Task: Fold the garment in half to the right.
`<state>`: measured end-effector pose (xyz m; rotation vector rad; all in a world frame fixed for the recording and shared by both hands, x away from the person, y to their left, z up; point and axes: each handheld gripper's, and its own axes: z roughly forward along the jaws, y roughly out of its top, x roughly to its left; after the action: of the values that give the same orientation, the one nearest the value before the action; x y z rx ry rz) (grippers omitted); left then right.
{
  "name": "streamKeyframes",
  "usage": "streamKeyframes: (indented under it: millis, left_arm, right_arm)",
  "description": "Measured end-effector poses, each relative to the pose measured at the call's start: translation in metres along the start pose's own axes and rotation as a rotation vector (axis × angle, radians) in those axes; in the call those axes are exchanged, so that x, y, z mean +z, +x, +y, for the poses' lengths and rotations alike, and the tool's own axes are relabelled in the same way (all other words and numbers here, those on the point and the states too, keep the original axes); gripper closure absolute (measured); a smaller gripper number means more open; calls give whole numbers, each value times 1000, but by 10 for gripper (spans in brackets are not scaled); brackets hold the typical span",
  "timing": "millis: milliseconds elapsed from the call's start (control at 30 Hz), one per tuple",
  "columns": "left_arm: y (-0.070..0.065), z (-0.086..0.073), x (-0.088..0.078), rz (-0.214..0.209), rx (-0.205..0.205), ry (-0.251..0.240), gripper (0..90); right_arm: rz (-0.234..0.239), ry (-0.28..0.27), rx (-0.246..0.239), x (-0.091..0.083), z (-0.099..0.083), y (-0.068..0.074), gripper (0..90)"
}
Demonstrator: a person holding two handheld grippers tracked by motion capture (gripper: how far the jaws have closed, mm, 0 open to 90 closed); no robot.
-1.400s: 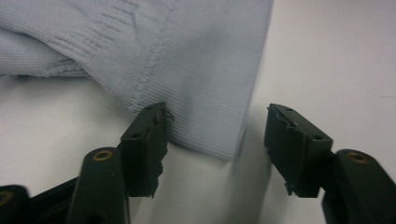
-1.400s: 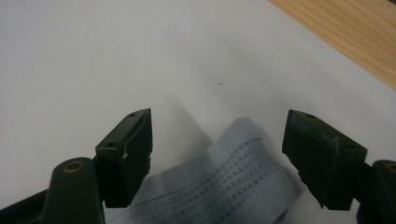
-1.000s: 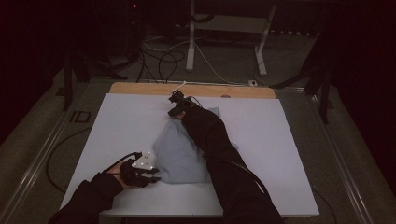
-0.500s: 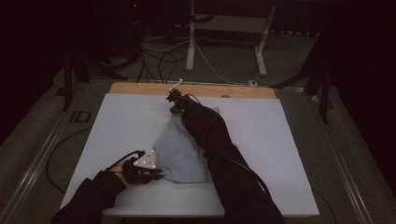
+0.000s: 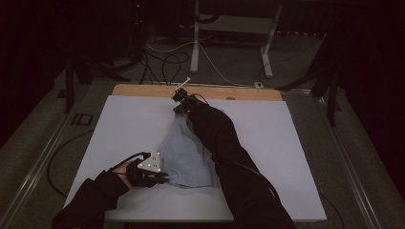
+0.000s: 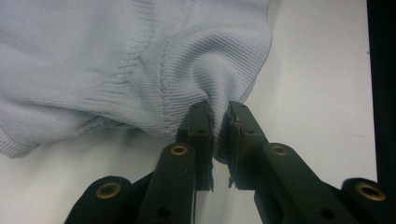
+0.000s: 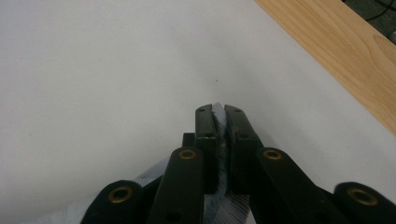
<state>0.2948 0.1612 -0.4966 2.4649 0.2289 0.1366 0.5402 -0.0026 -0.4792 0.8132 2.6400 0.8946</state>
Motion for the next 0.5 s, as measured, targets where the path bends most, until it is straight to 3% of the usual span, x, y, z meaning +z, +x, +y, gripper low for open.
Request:
streamKeyframes:
  millis: [500]
  left_arm:
    - [0, 16, -11, -5, 64, -16, 823]
  right_arm:
    - [2, -37, 0, -21, -2, -3, 859]
